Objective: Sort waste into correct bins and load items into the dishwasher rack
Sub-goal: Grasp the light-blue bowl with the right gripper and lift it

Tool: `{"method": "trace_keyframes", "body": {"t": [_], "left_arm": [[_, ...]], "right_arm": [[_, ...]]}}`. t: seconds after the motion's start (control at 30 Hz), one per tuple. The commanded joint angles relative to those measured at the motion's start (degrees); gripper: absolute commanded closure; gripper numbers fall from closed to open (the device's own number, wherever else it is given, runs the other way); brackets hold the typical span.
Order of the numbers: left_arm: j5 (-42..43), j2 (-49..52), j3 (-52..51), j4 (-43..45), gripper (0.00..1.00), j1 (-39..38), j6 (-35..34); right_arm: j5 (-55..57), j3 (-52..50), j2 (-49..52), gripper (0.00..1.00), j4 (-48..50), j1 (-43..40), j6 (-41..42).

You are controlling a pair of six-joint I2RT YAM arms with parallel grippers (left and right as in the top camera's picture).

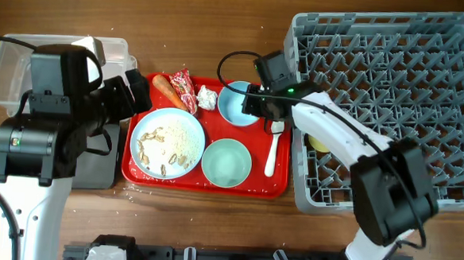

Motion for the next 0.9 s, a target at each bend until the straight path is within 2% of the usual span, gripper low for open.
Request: {"method": "trace_keyframes", "body": {"t": [0.0,0.1,0.17,0.27,0.37,0.43,0.53,0.73,0.8,0.87], "left_arm": [[-0.3,-0.2,0.8,0.0,0.00,0.4,0.1],[-0.3,-0.2,0.8,0.0,0.00,0.4,0.1],[-0.3,-0.2,0.8,0.0,0.00,0.4,0.1],[-0.3,-0.2,0.8,0.0,0.00,0.4,0.1],[-0.3,-0.2,0.8,0.0,0.00,0.4,0.1],[-0.3,-0.2,0.8,0.0,0.00,0.4,0.1],[-0.3,-0.2,0.8,0.0,0.00,0.4,0.1],[-0.3,-0.2,0.8,0.0,0.00,0.4,0.1],[-0.3,-0.2,0.8,0.0,0.00,0.4,0.1],[-0.3,-0.2,0.8,0.0,0.00,0.4,0.1]], "right_arm": [[1.8,0.7,3.0,0.59,0.2,-0.3,3.9],[1.7,0.7,3.5,0.59,-0.3,-0.4,4.6],[1.4,1.1,2.5,0.55,-0.8,-0.4,0.3],[-0.2,3.8,-2.4,0.55,-3.4,-0.4,-7.3],[8.7,5.2,-10.6,0.55,-8.5,-0.5,-6.8],[12.2,5.2,-11.6,0.55,-10.6,-0.5,-6.9],[14.0,5.0,-6.5,0.55,-14.5,-0.5,-6.9],[11.3,5.0,4.9,0.55,-14.1,-0.5,-7.1],[9.7,5.0,5.6,0.68,-13.7,-0.5,-7.2],[8.5,5.2,4.5,0.91,-13.6,-0.5,-7.7]]}}
